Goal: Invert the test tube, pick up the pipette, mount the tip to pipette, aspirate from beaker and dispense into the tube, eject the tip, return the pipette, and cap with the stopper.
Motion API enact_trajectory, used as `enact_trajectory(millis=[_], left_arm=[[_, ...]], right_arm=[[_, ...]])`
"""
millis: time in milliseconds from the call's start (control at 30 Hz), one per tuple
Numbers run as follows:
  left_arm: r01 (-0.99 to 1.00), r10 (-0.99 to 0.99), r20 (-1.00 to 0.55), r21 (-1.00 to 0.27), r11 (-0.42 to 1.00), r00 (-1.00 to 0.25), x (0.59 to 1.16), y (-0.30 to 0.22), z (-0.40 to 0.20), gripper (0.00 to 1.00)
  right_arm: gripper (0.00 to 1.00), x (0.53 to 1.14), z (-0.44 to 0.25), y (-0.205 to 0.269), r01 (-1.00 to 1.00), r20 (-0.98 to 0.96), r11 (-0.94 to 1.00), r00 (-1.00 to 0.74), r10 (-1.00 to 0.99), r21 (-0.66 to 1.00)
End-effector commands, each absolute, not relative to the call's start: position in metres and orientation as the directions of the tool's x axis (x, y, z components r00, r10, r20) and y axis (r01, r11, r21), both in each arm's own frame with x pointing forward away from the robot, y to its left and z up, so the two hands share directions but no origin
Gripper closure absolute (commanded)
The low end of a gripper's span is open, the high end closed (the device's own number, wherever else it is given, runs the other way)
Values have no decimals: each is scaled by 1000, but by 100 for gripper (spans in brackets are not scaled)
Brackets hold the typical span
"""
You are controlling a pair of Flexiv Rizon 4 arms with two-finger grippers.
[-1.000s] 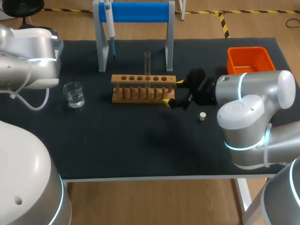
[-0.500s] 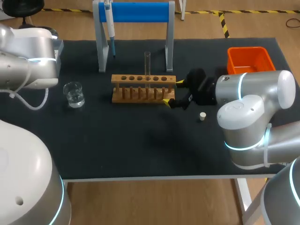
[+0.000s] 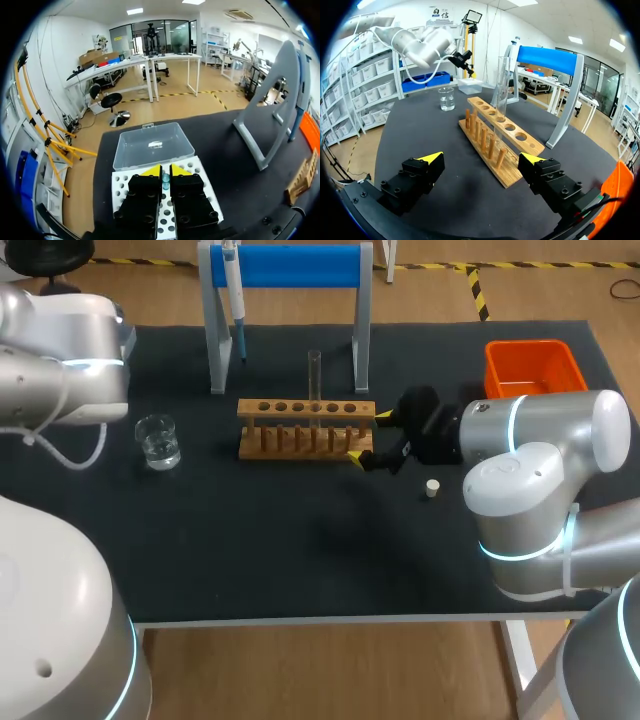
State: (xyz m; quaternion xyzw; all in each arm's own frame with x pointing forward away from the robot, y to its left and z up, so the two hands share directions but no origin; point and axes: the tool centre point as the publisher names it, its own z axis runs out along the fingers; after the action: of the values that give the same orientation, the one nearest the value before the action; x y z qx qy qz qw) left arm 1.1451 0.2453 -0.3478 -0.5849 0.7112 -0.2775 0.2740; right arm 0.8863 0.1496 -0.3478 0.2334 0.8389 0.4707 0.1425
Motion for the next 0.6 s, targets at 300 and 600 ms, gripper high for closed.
enact_trajectory(millis=[300,600], left_arm=[[-645,-985,-102,-745,170,-142,1125,243,-315,100],[-602,-987,-114,-783,157,-110,1116,241,-291,100]], right_arm=[[0,886,-348,149,258,-19,448,-850,526,856],[0,886,-348,149,258,-19,448,-850,526,856]])
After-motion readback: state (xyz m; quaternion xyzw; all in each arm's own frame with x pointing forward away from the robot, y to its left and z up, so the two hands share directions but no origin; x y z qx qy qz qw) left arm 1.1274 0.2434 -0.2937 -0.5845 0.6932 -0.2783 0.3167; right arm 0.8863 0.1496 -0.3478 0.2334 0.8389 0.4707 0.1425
